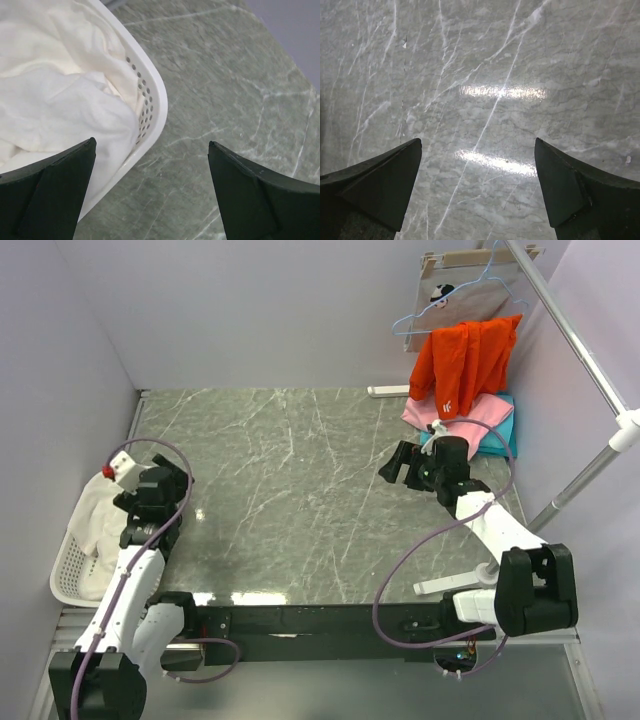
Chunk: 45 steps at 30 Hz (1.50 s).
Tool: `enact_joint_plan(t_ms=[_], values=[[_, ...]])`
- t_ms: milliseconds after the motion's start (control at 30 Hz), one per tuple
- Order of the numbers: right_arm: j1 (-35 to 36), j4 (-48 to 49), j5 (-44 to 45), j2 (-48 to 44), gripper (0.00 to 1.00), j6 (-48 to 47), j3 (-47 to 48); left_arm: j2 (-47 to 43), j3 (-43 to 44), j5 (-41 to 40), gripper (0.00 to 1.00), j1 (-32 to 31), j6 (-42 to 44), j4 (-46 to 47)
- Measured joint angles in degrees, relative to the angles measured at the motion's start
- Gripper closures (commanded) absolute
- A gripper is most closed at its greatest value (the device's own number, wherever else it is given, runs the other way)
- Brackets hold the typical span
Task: Fold and stack the t-shirts
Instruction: Grab crumpled tshirt from bin with the left arm
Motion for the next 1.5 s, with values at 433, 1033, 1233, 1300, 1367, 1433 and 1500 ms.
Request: enact_joint_plan(t_ms=[433, 1033, 1233, 1300, 1367, 1433, 1500], values=[[0.0, -2.6, 2.2, -1.7, 0.00, -1.4, 0.0, 8.2, 6.7, -11.9, 0.01, 0.5, -17.6, -18.2], [0.0, -3.9, 3.3, -1.2, 0.00, -2.4, 0.2, 29.0, 7.1, -7.0, 0.33, 10.3, -24.4, -16.1], [0.0, -4.1, 3.2, -0.4, 0.00, -2.4, 0.3, 27.2, 3.7, -1.7, 0.99, 14.0, -19.5, -10.2], [0.0, -4.2, 3.1, -0.3, 0.00, -2.4, 0.3, 25.7, 3.5, -0.6, 0.99, 14.4, -18.2, -10.1], [0.0, -4.2, 2.9, -0.2, 0.00, -2.4, 0.3, 23.9, 3.5, 0.5, 0.99, 14.5, -16.4, -10.3], [0.0, -4.2, 2.6, -0.2, 0.00, -2.4, 0.3, 21.5, 4.2, 1.8, 0.99, 14.6, -14.1, -11.3], [0.0, -4.1, 2.2, -0.1, 0.00, -2.4, 0.3, 18.8, 6.1, 3.0, 0.99, 14.6, -12.0, -12.8]])
